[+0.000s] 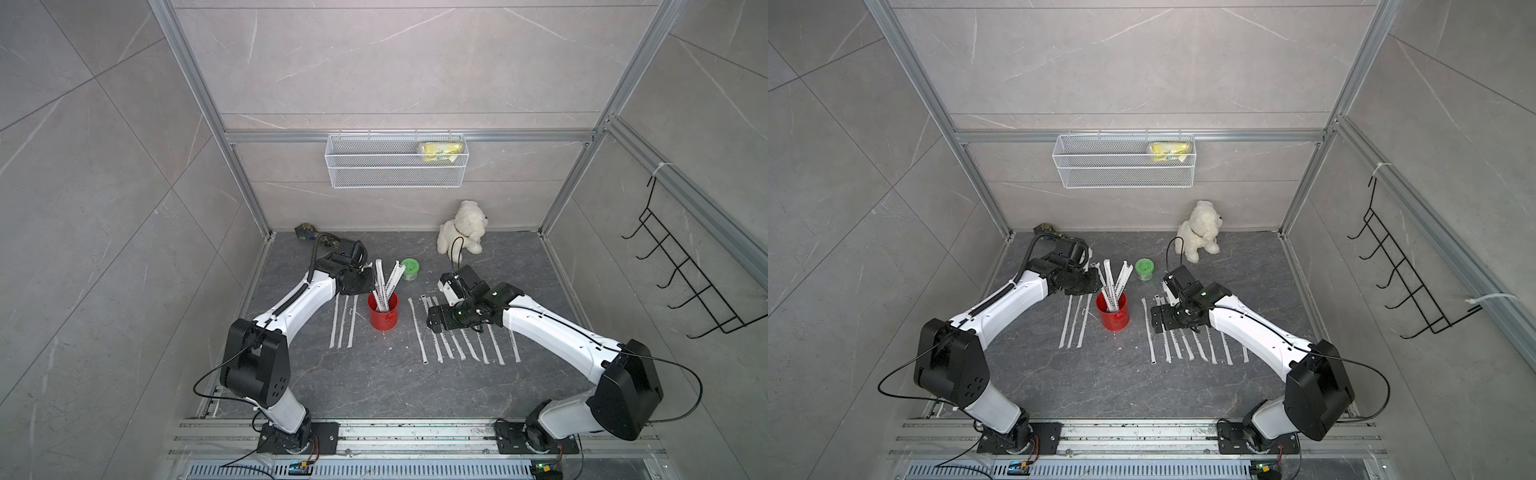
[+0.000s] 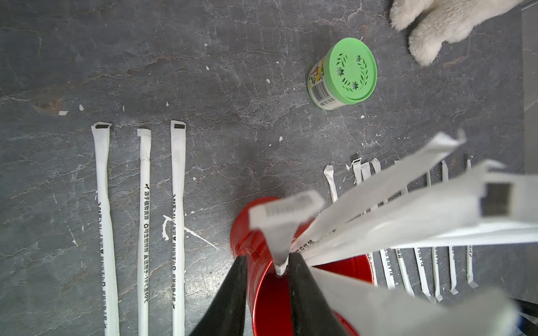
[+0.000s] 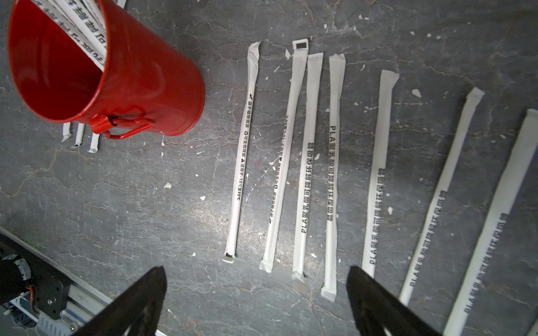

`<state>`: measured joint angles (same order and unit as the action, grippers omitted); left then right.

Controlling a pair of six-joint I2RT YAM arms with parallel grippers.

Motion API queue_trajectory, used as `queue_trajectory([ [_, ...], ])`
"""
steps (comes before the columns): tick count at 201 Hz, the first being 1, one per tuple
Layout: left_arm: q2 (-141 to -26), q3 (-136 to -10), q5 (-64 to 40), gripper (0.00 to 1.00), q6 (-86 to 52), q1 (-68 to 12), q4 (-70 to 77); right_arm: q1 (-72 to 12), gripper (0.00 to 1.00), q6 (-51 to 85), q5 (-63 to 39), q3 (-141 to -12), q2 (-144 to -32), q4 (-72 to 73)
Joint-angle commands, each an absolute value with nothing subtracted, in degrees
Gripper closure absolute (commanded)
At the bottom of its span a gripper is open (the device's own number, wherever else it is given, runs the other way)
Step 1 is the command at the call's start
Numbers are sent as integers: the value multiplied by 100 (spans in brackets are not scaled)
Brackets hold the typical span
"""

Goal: Take the straws out of the storage container
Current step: Pick up the straw from the container.

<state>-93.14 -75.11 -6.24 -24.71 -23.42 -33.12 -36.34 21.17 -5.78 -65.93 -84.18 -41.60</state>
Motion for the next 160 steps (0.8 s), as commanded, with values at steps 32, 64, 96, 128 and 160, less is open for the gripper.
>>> queue_trajectory([
  [32,-9371,-7814,-765,71,-2563,-2312,-3245,-3612,0,2004,-554,-6627,-8516,-4196],
  [64,-9473,-7877,-785,75,-2562,-2309,-3242,-3613,0,1995,-554,-6645,-8508,-4243],
  [96,-9536,-7909,-788,76,-2563,-2312,-3238,-3617,0,1978,-534,-6636,-8488,-4263],
  [128,-9593,-7928,-817,77,-2566,-2307,-3259,-3617,0,1978,-527,-6649,-8481,-4269],
  [160,-9615,-7947,-806,79,-2541,-2312,-3291,-3605,0,1969,-527,-6661,-8489,-4280],
])
